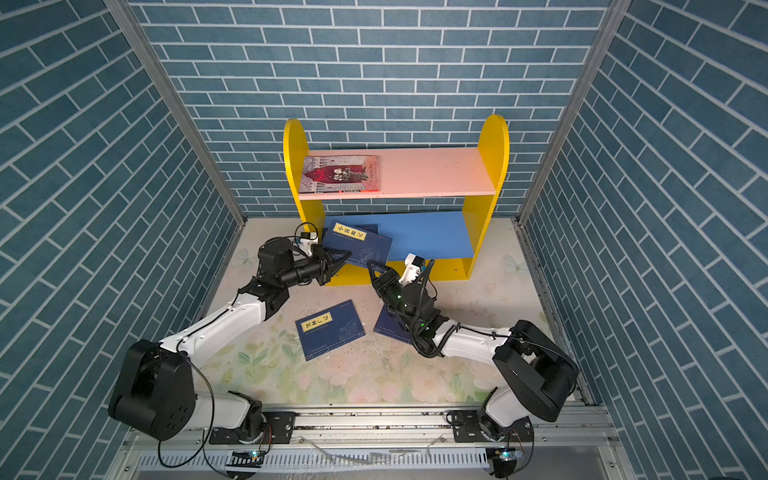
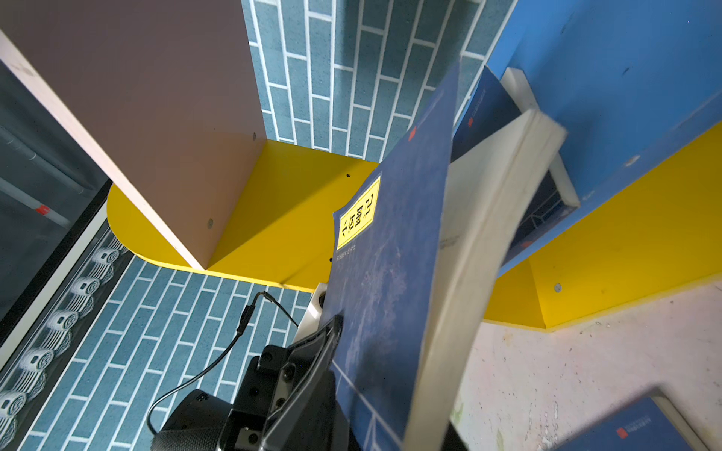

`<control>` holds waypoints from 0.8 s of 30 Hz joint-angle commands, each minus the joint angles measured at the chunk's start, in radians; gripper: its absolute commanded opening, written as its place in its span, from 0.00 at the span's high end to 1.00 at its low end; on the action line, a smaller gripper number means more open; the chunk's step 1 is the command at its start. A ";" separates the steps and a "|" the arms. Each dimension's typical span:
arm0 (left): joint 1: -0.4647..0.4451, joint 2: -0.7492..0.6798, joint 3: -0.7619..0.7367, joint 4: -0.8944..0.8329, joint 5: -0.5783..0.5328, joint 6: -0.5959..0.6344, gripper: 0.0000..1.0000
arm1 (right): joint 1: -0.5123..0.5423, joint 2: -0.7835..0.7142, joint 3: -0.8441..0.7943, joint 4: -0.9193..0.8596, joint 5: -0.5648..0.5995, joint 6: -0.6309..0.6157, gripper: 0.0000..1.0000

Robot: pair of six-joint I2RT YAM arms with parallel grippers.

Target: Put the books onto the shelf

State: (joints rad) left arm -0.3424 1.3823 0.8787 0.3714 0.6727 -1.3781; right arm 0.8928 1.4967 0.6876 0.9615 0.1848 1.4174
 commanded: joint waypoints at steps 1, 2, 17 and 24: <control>0.008 -0.030 -0.012 0.049 -0.007 0.014 1.00 | -0.009 0.013 0.050 0.025 0.030 0.005 0.68; 0.008 -0.032 -0.014 0.049 -0.007 0.016 1.00 | -0.010 0.019 0.049 0.034 0.031 0.007 0.67; -0.001 -0.038 -0.024 0.060 -0.015 0.014 1.00 | -0.022 0.087 0.060 0.111 0.068 0.056 0.72; -0.007 -0.047 -0.045 0.041 -0.012 0.023 1.00 | -0.029 0.130 0.066 0.176 0.059 0.081 0.87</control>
State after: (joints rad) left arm -0.3405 1.3670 0.8486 0.3874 0.6369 -1.3766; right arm 0.8711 1.6028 0.7231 1.0725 0.2329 1.4895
